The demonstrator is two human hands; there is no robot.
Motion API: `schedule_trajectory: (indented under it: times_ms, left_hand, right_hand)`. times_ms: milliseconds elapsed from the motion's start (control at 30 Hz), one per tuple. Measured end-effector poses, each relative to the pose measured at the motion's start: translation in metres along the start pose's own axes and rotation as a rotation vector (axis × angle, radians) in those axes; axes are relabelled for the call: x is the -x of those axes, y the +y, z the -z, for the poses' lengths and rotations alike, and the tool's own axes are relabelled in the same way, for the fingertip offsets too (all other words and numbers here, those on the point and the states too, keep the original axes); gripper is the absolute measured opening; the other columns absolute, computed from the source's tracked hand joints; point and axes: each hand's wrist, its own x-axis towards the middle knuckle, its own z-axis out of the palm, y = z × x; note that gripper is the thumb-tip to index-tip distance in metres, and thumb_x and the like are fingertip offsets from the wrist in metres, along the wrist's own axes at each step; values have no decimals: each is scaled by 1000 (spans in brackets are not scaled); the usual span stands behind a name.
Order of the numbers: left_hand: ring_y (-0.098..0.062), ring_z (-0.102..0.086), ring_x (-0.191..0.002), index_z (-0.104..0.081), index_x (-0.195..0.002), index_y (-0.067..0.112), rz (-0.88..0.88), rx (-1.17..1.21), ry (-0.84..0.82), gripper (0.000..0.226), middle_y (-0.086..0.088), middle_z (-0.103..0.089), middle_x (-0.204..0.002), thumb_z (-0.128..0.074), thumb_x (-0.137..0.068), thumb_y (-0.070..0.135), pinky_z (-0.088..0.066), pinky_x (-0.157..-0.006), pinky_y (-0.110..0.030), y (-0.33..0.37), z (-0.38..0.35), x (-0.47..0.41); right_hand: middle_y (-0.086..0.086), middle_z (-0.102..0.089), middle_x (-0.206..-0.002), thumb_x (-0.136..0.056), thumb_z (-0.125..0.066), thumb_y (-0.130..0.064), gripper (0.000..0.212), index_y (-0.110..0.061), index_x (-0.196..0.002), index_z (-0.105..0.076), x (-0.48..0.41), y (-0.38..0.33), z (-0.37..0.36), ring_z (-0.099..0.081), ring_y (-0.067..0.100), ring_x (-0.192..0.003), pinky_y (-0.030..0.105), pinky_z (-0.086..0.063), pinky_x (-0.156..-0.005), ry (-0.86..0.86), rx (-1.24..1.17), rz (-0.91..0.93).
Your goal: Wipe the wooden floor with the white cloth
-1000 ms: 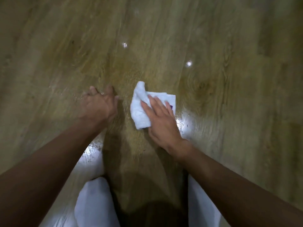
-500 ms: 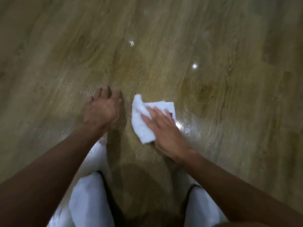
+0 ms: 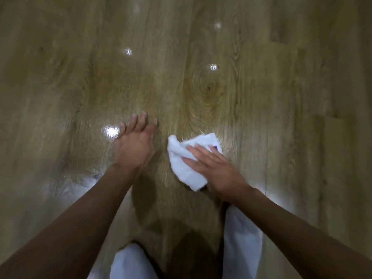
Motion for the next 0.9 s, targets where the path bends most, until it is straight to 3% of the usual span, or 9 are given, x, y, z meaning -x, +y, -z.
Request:
schedule_trajectory:
  times_ms: [67,233,333,467,633,700,767,833,900]
  left_hand:
    - [-26,-17,-147,-34,-145,24,-22,10,-32,52,-3,-22,-158,-40,-94,17,-19,-118,-50,-11,4,-1]
    - [-31,-20,-144,-34,-144,19,-16,-63,-48,49,-8,-24,-155,-40,-95,15,-20,-115,-52,-4,5,0]
    - [-34,-20,-142,-33,-143,15,8,-116,-56,49,-12,-24,-153,-38,-94,19,-21,-113,-55,5,6,0]
    - [-33,-12,-146,-27,-147,15,-3,-86,-57,54,-12,-15,-158,-40,-94,15,-16,-117,-52,4,8,3]
    - [-36,-8,-146,-22,-147,12,51,-52,-52,56,-16,-10,-158,-39,-95,21,-13,-118,-51,20,8,7]
    - [-36,-9,-146,-21,-146,14,-29,-40,2,55,-17,-10,-158,-37,-94,22,-12,-118,-53,36,4,9]
    - [-34,-12,-146,-19,-148,16,-199,-74,4,56,-16,-13,-158,-26,-94,27,-11,-118,-53,52,-2,11]
    - [-33,-20,-145,-26,-147,15,-312,-116,-22,60,-14,-22,-157,-15,-91,32,-14,-117,-53,66,-4,11]
    - [-35,-23,-143,-31,-145,16,-345,-165,-42,57,-13,-27,-155,-20,-91,33,-18,-115,-57,73,-7,11]
  right_hand:
    - [-4,-9,-158,-89,-30,-33,60,-32,-147,-19,25,22,12,-4,17,-146,46,-9,-120,28,-36,-135]
    - [4,-12,-160,-96,-43,-14,59,-24,-150,-23,-24,42,30,-8,26,-148,46,-6,-119,127,-79,-334]
    - [6,-15,-159,-89,-49,-8,65,-20,-149,-27,-32,9,7,-8,27,-148,50,-5,-119,162,-110,-209]
    - [-1,-18,-158,-87,-55,-27,66,-27,-148,-27,27,27,1,-13,20,-147,43,-9,-120,76,-38,-7]
    - [12,-22,-157,-91,-46,-19,59,-20,-148,-28,11,74,26,-17,31,-146,50,-12,-118,227,-13,-349]
    - [13,-16,-158,-88,-49,-11,65,-15,-149,-26,-19,57,21,-11,33,-146,51,-6,-117,245,-10,-362]
    - [11,-16,-158,-84,-55,-10,70,-15,-148,-27,-21,36,8,-12,31,-147,49,-4,-118,220,9,-228]
    - [5,-17,-158,-84,-53,-18,68,-19,-148,-29,12,34,-4,-16,27,-146,46,-8,-118,175,69,-96]
    - [1,-17,-156,-85,-44,-26,65,-21,-147,-30,53,53,-4,-17,22,-145,45,-14,-118,169,68,-90]
